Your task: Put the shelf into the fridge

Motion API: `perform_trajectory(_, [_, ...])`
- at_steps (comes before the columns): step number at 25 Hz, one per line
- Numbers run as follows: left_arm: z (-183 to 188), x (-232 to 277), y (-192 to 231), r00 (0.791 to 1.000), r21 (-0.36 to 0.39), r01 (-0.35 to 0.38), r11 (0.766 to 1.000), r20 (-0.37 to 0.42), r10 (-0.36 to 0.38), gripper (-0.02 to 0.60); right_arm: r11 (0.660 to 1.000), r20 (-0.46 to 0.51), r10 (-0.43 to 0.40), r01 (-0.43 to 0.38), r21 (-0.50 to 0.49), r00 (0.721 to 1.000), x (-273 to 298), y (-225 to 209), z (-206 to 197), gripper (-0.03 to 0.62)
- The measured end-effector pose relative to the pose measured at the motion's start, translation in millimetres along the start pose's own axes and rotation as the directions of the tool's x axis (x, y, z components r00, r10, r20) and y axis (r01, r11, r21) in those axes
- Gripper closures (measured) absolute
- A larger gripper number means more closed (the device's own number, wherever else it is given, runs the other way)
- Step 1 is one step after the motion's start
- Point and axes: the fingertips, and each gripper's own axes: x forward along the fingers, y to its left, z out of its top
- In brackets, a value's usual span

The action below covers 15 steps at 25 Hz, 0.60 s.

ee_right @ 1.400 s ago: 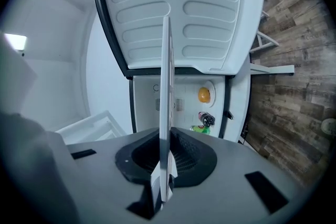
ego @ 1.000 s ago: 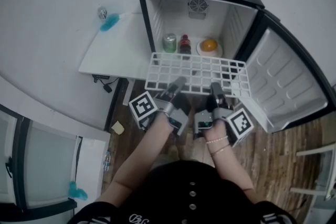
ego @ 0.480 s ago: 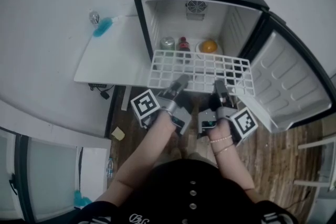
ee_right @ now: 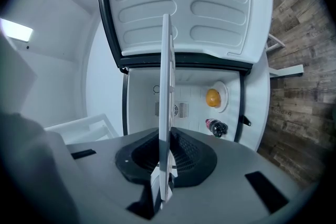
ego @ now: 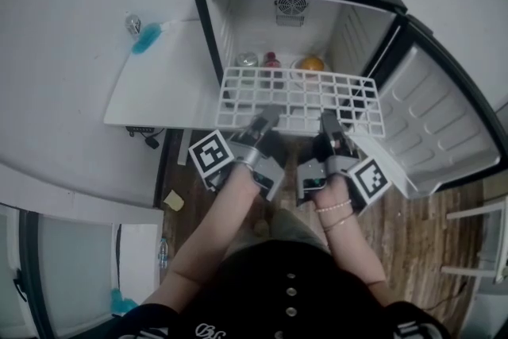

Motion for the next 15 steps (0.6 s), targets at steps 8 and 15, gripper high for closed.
perform_trajectory(8, [9.9, 9.6, -4.7, 1.000, 0.017, 0.004, 1.000, 0.030, -0.004, 0.548, 1.000, -0.033, 0.011, -0.011, 0.006, 0.999, 16.4, 5.3, 2.4, 0.560])
perform_trajectory(15, [16.5, 21.2, -7.3, 0.999, 0.003, 0.010, 1.000, 0.047, -0.011, 0.548, 1.000, -0.051, 0.009, -0.009, -0.002, 0.999, 30.2, 11.4, 6.9, 0.560])
